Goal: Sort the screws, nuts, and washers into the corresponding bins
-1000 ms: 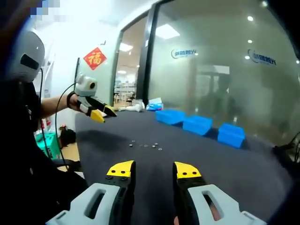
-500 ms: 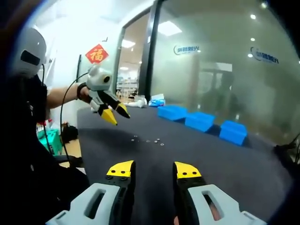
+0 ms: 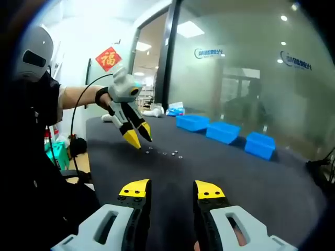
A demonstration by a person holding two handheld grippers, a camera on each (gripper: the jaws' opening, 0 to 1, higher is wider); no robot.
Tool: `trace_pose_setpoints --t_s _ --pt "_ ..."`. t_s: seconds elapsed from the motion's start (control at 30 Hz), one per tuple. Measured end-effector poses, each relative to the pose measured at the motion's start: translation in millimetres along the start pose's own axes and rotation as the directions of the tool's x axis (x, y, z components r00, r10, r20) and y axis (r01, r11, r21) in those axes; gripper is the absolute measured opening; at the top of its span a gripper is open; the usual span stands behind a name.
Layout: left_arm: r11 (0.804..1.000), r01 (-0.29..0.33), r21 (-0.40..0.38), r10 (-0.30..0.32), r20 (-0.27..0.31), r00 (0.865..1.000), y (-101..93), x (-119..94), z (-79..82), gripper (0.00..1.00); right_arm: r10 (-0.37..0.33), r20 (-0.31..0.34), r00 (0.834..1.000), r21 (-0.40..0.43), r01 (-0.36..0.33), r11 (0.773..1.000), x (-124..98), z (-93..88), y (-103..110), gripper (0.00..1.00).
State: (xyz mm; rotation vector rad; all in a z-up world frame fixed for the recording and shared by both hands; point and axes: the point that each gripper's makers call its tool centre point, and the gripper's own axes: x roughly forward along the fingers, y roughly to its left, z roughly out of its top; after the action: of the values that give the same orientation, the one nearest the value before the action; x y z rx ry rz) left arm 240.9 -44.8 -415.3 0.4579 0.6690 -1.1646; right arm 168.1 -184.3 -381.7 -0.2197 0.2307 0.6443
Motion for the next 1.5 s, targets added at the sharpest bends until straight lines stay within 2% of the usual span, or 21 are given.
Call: trace_pose_setpoints --t_s 0.27,0.33,0.7,0.83,1.07,1.37,1.5 --pt "1.0 -0.002 0.01 0.003 -0.045 0.999 2.5 9 -7.4 0.25 0.004 0.006 1.0 0.003 -0.004 1.0 -1 0.7 0 0.29" --pt "1.0 -0.009 0.008 0.01 -0.051 0.999 5.2 9 -8.2 0.2 0.001 0.006 1.0 0.003 -0.001 1.0 -2 0.1 0 0.29" --pt "1.0 -0.002 -0.01 0.001 -0.064 0.998 8.4 13 -12.9 0.18 -0.002 0.007 1.0 0.003 0.002 1.0 -3 0.4 -1 0.29" --pt "0.999 0.024 -0.048 -0.027 -0.06 0.998 8.0 15 -15.4 0.15 -0.004 0.003 1.0 0.002 0.004 1.0 -3 -0.9 -2 0.29" --pt "0.997 0.019 -0.073 -0.022 -0.047 0.999 9.5 16 -16.0 0.08 -0.004 0.005 1.0 -0.001 0.004 1.0 -3 0.6 -1 0.29" --pt "0.999 0.013 -0.039 -0.015 -0.048 0.999 5.2 16 -15.7 0.06 0.0 0.005 1.0 -0.006 0.0 1.0 -1 2.0 1 0.29" --pt "0.999 0.028 -0.044 -0.029 -0.021 0.999 2.5 15 -13.8 0.06 0.0 0.005 1.0 -0.009 0.0 1.0 -1 2.8 1 0.29"
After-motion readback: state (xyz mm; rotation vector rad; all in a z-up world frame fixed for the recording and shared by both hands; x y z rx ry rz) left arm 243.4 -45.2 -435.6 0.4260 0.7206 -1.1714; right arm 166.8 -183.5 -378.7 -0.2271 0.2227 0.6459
